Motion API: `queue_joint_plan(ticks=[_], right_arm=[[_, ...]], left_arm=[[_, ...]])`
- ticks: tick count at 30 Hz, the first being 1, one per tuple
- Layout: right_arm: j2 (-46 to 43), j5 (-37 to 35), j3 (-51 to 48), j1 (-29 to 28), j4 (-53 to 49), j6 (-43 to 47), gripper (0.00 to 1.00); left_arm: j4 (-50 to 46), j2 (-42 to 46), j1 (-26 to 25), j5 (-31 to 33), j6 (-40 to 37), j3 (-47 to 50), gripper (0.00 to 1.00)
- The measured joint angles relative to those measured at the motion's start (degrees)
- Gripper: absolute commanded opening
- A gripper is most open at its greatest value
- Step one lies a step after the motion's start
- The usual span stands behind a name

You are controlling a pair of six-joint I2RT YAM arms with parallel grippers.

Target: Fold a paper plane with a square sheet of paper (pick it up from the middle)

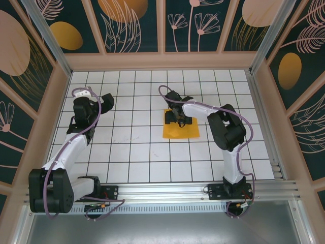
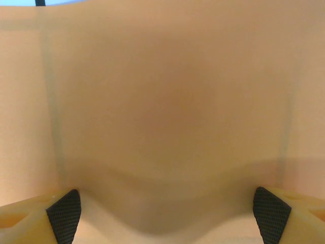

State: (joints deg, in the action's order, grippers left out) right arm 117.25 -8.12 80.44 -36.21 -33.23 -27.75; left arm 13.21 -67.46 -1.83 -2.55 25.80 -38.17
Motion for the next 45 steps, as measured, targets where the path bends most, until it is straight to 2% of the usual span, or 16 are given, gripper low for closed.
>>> queue_joint_plan(ticks=[6,12,22,32,45], right_arm=[[-0.1,-0.2,0.0,0.0,0.1,-0.1,0.87],[-0.5,0.1,-0.2,0.1,0.5,-0.5,0.99],[-4.6,-0.5,-2.6,0.0,-1.3,-1.7,0.99],[-6.5,2.2,-7.8,-1.4,-1.6,-3.1,0.99],[-6.1,1.3,-7.8,-1.5,-1.7,-3.1,0.83]], left_arm=[[0.0,0.0,0.0,0.0,0.0,0.0,0.99],[0.0,0.0,0.0,0.0,0.0,0.0,0.98],[0.0,0.0,0.0,0.0,0.0,0.0,0.99],[0.0,-0.4,0.0,-0.1,0.0,0.0,0.99],[0.0,-0.4,0.0,-0.2,0.0,0.0,0.99]])
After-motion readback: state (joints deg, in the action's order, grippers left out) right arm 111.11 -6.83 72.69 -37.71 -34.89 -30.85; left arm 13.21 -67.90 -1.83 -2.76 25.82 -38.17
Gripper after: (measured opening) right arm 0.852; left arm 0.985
